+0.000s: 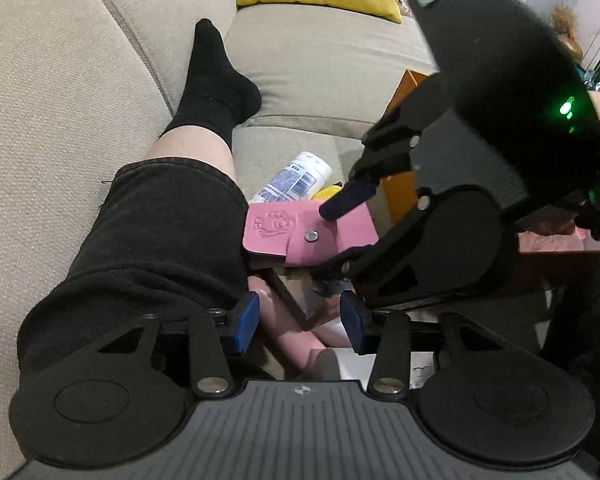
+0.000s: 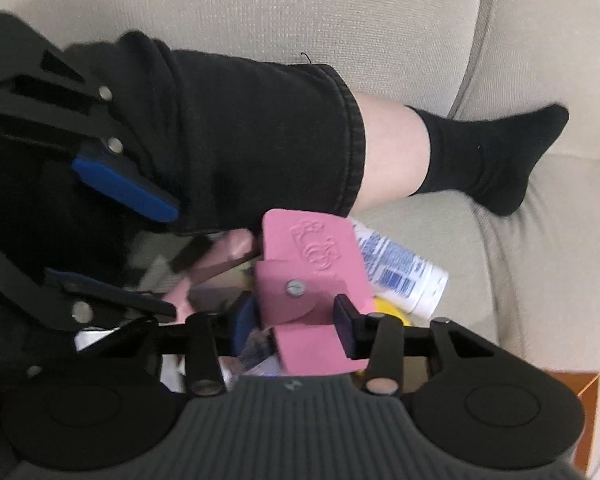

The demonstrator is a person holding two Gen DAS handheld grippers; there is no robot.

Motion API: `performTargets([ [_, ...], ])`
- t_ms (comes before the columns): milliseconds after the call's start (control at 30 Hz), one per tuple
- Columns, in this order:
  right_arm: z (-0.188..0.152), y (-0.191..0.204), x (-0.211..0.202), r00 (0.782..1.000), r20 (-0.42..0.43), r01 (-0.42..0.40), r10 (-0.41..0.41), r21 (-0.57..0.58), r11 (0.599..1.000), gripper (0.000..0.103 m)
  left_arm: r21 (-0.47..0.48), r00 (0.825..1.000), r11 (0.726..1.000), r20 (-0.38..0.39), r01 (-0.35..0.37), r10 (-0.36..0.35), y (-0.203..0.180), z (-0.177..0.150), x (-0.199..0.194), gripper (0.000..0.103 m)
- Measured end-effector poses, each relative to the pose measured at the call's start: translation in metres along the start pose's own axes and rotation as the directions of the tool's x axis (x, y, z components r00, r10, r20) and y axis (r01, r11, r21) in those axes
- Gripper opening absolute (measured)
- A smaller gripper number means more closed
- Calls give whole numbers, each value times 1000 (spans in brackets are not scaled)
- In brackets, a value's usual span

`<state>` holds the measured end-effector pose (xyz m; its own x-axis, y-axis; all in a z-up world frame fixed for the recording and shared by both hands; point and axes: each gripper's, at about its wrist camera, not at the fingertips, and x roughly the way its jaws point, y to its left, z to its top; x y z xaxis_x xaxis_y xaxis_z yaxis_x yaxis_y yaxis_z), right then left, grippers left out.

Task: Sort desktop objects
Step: 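Move both tools back to the pile on the sofa, then grasp the pink card holder with the right tool while the left tool grasps the photo card box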

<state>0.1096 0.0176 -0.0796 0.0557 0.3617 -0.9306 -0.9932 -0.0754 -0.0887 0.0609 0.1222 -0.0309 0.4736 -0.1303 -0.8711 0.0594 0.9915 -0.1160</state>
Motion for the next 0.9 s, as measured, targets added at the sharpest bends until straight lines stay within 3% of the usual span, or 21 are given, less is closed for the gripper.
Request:
performTargets([
  [200,2,1,2,1000,-10,12,-12,2,1000,48,-14,1000,1000,4,3,-3,4,1,1,49],
  [333,1,-2,-5,1000,7,-3,2,39,999,34,-19,1000,1000,10,5,-5,2,0,-1,50],
  [467,-2,-22,-21,999,34,-38,33,165,986,34,-37,1000,999,17,20,-20,1,0,-1,54],
  [567,-9,-54,-31,989,72,-143,126,343,928,34,-67,999,997,17,46,-45,0,2,1,54],
  [667,-21,-87,-34,966,115,-258,232,513,818,34,-140,997,987,6,80,-80,4,6,7,54],
  [767,-30,-105,-27,954,120,-288,273,612,736,34,-241,993,965,-21,105,-113,10,11,20,54],
  [900,-28,-100,-36,975,106,-218,194,591,777,35,-284,994,957,-64,66,-88,8,16,39,54],
])
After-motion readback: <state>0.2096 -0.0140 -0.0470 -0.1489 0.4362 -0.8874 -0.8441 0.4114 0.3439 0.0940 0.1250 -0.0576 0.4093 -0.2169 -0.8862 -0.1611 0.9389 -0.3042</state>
